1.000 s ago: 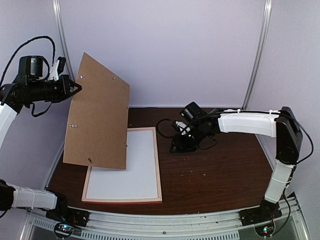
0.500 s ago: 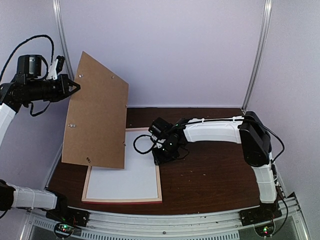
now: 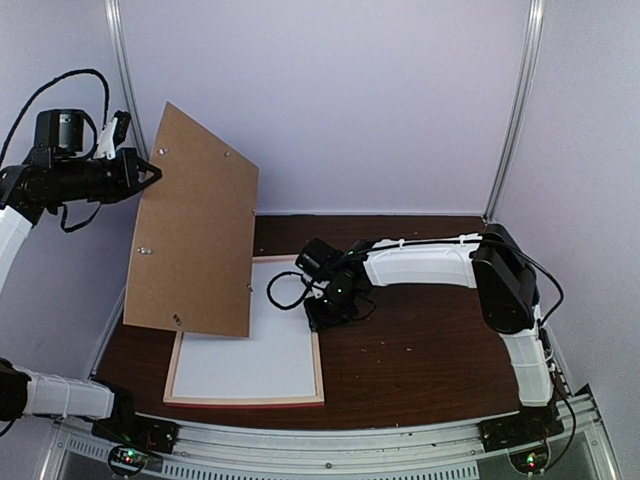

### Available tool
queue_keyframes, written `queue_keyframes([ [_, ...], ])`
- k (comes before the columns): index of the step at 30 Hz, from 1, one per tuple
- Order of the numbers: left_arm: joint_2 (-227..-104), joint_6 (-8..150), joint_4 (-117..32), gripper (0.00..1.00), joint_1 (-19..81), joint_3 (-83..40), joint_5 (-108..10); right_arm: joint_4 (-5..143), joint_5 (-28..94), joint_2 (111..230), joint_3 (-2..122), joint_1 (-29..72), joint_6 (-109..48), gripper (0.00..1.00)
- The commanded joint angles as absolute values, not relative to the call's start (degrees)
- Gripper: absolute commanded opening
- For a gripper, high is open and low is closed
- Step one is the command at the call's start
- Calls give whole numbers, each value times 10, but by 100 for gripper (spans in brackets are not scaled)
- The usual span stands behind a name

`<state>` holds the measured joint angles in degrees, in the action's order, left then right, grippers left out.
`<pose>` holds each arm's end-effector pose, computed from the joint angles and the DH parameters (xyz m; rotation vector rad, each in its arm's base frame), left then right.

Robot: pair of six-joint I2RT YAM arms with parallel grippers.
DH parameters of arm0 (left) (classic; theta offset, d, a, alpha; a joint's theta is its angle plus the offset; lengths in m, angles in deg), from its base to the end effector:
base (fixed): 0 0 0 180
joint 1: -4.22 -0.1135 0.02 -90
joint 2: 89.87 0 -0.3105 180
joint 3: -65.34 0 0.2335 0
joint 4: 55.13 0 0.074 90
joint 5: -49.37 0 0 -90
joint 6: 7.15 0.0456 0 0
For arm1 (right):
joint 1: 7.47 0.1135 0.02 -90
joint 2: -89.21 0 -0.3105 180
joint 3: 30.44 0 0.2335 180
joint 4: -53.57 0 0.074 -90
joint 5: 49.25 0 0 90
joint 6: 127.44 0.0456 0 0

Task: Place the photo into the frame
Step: Move the frame body to the center of the board.

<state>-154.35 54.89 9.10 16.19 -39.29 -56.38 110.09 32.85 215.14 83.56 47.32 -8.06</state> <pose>0.1660 -0.0479 0.4962 -0.1025 2.0448 -0.7166 0.2684 0.3912 0.2058 -0.6770 2.8292 0.5201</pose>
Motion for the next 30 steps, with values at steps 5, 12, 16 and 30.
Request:
queue_keyframes([
  [5,-1545,546,9,0,157,-408,-589,1082,333,2173,853,477,-65,42],
  [12,-1547,545,5,0,156,-405,-595,1082,338,2181,853,477,-60,37],
  [16,-1543,546,-6,0,157,-393,-598,1089,356,2168,843,473,-53,33],
  [30,-1542,481,-110,0,156,-325,-676,1043,404,2060,685,440,9,25],
])
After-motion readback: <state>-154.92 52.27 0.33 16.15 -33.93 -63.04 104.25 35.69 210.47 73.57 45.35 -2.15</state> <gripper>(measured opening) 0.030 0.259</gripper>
